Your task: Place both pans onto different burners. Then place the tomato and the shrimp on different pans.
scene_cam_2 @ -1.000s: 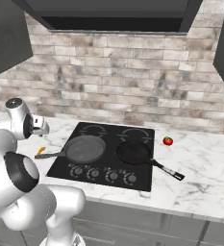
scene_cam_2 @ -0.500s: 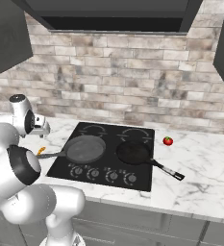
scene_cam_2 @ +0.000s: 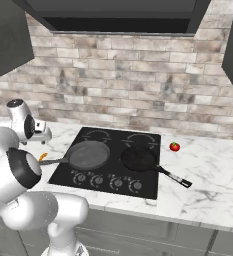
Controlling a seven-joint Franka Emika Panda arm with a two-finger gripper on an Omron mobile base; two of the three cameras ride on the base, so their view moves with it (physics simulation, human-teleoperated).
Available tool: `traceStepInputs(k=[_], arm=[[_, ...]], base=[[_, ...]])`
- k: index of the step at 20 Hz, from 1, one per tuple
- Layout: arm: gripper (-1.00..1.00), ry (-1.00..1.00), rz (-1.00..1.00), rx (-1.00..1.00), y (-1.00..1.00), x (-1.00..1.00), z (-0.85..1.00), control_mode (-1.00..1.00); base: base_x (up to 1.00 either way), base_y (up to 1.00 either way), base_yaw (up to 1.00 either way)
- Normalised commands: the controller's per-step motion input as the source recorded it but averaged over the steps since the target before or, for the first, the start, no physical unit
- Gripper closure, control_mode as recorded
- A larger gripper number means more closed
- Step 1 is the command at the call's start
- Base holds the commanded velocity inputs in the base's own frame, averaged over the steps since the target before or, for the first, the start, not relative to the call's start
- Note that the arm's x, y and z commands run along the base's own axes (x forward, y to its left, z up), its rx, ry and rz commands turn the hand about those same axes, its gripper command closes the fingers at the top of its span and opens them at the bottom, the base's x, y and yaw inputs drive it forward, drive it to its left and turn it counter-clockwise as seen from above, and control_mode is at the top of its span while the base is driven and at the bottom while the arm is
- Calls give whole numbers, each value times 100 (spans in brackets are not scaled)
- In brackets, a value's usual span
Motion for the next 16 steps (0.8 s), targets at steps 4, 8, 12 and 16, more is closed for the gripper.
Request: traceStepInputs(k=[4,8,12,16], arm=[[-100,-3,0,0,0,0,-15,-100],[-100,-5,0,4,0,0,-19,-100],[-100,-4,0,4,0,0,-19,-100],[-100,-4,0,2,0,0,-19,-100]], base=[[0,0,0],[0,0,0],[0,0,0],[0,0,0]])
